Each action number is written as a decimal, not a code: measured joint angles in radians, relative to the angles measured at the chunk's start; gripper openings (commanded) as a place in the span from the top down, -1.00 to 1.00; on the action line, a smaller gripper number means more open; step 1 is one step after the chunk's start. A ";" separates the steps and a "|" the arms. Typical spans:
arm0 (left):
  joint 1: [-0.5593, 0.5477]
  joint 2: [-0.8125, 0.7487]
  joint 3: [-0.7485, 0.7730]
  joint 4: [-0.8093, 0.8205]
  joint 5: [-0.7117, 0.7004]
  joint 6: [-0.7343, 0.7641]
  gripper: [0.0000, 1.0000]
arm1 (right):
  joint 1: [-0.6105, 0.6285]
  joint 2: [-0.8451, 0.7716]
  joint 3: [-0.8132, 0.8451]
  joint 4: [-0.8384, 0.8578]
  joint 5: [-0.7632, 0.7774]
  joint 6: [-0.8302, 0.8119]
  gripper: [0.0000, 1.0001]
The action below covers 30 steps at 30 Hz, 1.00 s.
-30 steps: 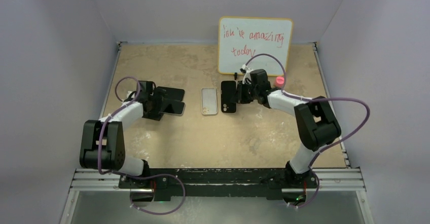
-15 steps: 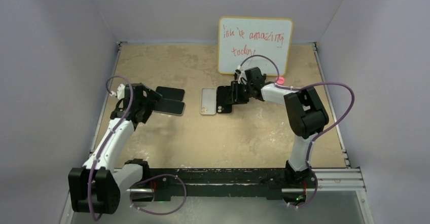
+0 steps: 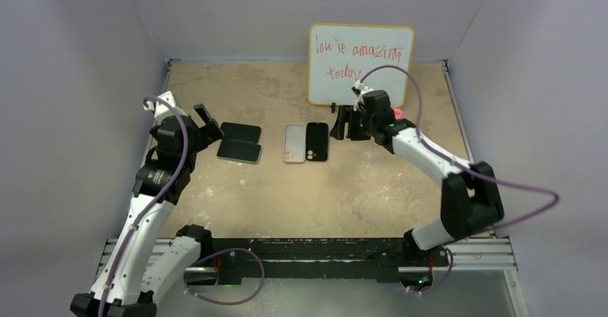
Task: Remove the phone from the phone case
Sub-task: Place the phone case at the center of the board, then reset both arms
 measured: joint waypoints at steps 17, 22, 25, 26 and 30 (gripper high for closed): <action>-0.198 -0.494 0.034 -0.046 -0.231 0.327 -0.93 | 0.003 -1.043 -0.153 -0.154 0.646 -0.107 -0.98; -0.198 -0.591 0.031 0.000 -0.295 0.365 -0.93 | 0.003 -1.186 -0.222 -0.188 0.726 -0.154 -0.98; -0.198 -0.647 -0.032 0.061 -0.319 0.375 -0.93 | 0.003 -1.226 -0.255 -0.216 0.763 -0.177 -0.98; -0.198 -0.661 -0.061 0.081 -0.325 0.375 -0.93 | 0.003 -1.234 -0.260 -0.220 0.764 -0.184 -0.98; -0.198 -0.668 -0.162 0.125 -0.335 0.375 -0.93 | 0.003 -1.264 -0.273 -0.224 0.764 -0.224 -0.98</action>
